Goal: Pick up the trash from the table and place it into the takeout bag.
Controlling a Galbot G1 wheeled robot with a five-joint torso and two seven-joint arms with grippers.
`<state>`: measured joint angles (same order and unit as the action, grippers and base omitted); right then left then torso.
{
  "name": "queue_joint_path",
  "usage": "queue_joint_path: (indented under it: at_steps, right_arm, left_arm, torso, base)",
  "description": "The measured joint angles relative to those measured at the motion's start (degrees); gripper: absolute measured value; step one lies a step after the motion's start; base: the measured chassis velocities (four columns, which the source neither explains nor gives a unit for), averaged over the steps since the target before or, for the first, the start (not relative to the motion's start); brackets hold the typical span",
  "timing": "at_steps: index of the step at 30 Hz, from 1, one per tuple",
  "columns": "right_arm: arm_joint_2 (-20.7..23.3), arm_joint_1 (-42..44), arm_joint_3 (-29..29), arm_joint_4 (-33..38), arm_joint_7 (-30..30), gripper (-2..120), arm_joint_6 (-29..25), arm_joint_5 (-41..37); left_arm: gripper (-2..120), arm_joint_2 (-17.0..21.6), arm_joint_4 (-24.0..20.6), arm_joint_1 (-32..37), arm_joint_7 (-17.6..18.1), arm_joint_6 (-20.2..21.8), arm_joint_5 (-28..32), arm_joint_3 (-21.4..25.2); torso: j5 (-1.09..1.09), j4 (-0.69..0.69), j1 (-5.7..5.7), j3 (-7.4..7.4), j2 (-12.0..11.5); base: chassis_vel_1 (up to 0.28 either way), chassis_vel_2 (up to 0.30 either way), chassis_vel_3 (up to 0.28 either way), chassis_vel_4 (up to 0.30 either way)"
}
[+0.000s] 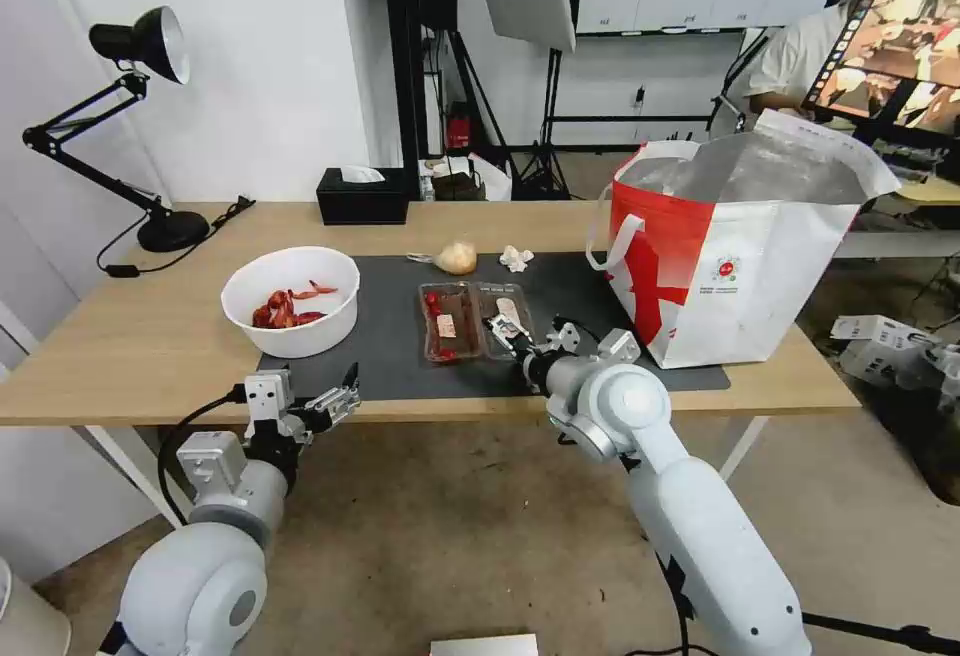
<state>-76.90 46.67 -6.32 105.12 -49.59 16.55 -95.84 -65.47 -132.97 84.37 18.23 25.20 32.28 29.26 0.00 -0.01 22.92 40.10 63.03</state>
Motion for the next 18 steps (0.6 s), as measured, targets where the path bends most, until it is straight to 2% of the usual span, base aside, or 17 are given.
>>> queue_joint_path:
  at_steps: [13, 17, 18]
  right_arm:
    - [-2.0, -1.6, 0.5, -2.8, 0.6, 100, 0.1, 1.6]
    - [-1.6, -1.0, 1.7, -2.8, 4.2, 100, -0.1, 5.6]
    - [-0.9, -0.5, 2.8, -2.9, 7.2, 100, -0.6, 9.6]
  left_arm:
    - [100, 0.3, -0.4, 0.6, 0.1, -0.6, 0.0, 0.6]
    - [100, 0.2, -0.4, 0.8, 0.1, -1.1, 0.0, 0.6]
    - [100, 0.2, -0.4, 0.9, 0.1, -1.2, 0.0, 0.6]
  torso:
    - [0.0, -0.01, -0.01, -0.01, 0.0]
    - [0.01, 0.02, 0.0, 0.01, 0.0]
    - [0.01, 0.04, 0.0, 0.01, 0.0]
  base:
    - [0.0, 0.0, 0.0, 0.0]
    - [0.0, 0.0, 0.0, 0.0]
    - [0.0, 0.0, 0.0, 0.0]
